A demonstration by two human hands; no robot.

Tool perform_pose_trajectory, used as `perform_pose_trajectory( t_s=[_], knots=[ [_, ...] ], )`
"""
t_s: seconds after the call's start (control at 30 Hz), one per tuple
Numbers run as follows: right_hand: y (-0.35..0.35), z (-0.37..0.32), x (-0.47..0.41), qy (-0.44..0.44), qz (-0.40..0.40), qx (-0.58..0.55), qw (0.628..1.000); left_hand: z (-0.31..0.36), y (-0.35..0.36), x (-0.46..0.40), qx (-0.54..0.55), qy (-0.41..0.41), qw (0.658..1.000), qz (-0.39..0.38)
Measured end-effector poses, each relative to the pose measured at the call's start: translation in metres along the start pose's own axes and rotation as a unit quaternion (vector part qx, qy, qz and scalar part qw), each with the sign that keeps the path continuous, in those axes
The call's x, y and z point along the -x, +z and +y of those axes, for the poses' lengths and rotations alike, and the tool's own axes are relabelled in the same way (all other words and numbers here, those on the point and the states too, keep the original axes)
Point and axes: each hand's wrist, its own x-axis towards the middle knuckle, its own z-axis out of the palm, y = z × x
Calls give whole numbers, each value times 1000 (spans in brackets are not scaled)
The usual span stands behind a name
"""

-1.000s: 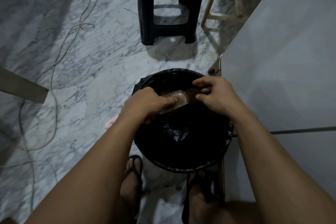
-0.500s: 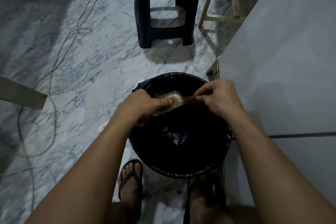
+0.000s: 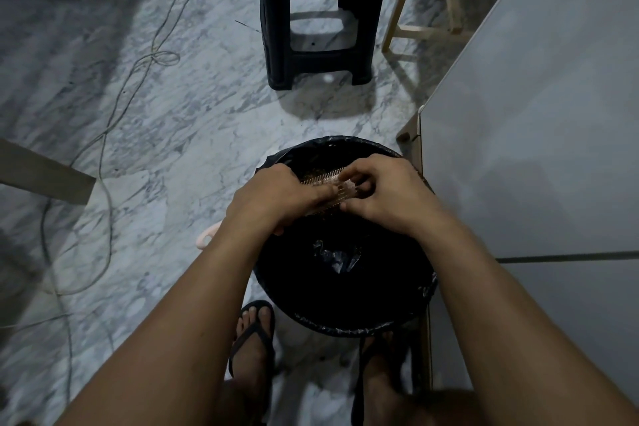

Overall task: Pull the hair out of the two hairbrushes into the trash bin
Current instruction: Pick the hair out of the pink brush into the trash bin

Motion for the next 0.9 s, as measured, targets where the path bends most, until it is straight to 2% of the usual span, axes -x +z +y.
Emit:
perform_pose_trajectory(
  t_s=[0.1,0.37,0.53,0.6,0.73,0.83,0.9],
  knots=[
    [3,2,-2,20,34,6,999,0,0,-2,8,7,1000,-14],
    [-15,17,-3,95,45,43,994,-10,-1,-5,0,0,1000,1],
    [-29,31,-2,162,105,48,980,-15,-5,-5,14,-8,999,35],
    [-25,33,-3,170,89,63,979,-13,-2,-4,7,-2,999,40],
    [-13,24,-5,103,23,12,994,-8,0,-4,12,5,999,53],
    [-9,13,-6,28,28,-55,998,-4,0,-3,9,2,999,53],
    [-4,11,-6,-8,26,-41,999,0,2,-2,11,2,999,44]
  ],
)
